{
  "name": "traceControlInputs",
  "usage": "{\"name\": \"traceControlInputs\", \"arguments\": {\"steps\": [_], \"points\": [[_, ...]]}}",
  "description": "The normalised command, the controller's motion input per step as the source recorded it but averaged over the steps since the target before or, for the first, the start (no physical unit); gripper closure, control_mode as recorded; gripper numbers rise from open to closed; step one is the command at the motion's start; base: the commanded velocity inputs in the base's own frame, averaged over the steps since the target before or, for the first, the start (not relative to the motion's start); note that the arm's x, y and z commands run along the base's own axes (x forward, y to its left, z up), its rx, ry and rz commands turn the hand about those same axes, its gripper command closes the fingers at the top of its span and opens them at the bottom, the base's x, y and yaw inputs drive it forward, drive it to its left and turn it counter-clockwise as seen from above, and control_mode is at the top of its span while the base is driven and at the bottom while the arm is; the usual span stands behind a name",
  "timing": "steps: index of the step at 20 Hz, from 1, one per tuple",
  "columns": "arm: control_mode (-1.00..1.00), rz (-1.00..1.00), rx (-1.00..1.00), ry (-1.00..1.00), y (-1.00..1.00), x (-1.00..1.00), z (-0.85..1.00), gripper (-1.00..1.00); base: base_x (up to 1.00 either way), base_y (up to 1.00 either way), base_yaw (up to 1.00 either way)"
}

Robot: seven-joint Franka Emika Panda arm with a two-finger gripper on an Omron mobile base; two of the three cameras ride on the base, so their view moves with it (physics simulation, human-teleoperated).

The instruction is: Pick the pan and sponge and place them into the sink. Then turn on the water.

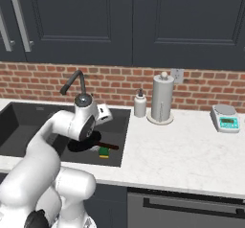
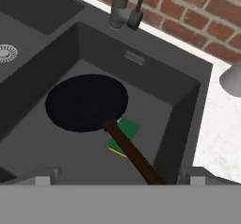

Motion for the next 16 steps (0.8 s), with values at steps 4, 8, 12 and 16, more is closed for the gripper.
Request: {"name": "traceControlInputs", "arguments": {"steps": [4, 8, 12, 16], "points": [[-1.0, -0.05, 0.02, 0.17, 0.0, 0.1, 0.03, -1.0, 0.0, 0.0, 0.0], [-1.0, -0.01, 0.14, 0.03, 0.0, 0.0, 0.0, -1.0, 0.0, 0.0, 0.0], [-1.0, -0.1, 0.31, 0.0, 0.01, 0.0, 0.0, -1.0, 0.0, 0.0, 0.0], [-1.0, -0.13, 0.4, -0.01, 0.03, 0.0, 0.0, -1.0, 0.0, 0.0, 0.0]]}}
